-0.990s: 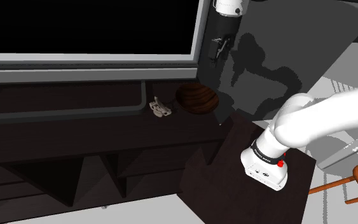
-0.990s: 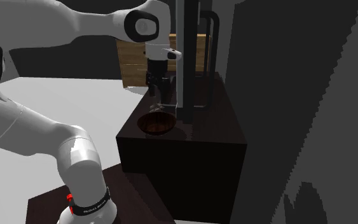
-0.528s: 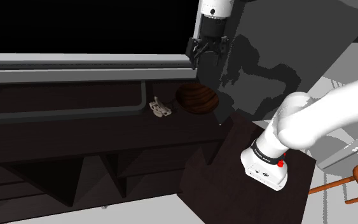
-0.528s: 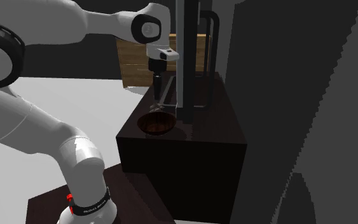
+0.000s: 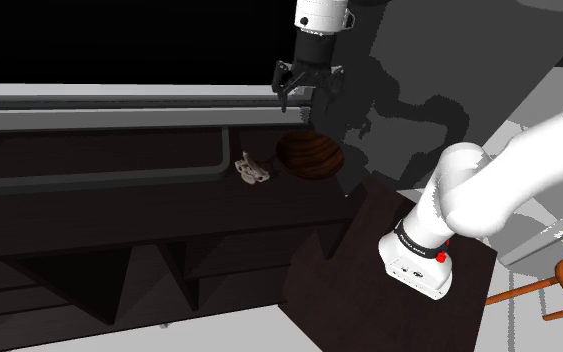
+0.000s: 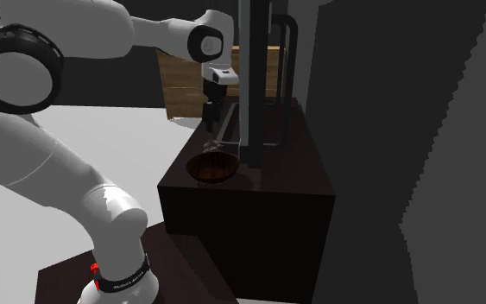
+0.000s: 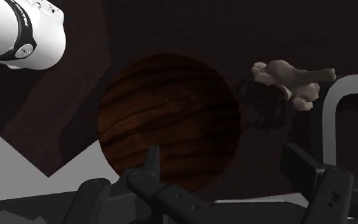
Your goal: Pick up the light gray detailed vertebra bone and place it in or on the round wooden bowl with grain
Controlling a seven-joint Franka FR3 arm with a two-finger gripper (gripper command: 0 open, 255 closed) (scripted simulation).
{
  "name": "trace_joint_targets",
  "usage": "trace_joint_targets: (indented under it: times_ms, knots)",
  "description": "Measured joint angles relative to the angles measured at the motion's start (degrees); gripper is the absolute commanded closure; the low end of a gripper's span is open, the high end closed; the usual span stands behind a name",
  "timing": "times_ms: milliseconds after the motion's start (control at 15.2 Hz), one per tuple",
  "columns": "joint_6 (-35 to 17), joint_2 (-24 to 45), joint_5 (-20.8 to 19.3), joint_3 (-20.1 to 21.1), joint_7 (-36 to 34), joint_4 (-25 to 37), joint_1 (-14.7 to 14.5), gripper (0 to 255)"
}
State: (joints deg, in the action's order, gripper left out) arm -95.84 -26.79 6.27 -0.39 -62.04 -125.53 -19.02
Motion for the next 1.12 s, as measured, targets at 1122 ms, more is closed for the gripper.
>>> trace_joint_targets:
  times_ms: [1122]
  knots:
    - [-8.13,18.53,8.0,0.65,-23.38,10.28,-7.64,0]
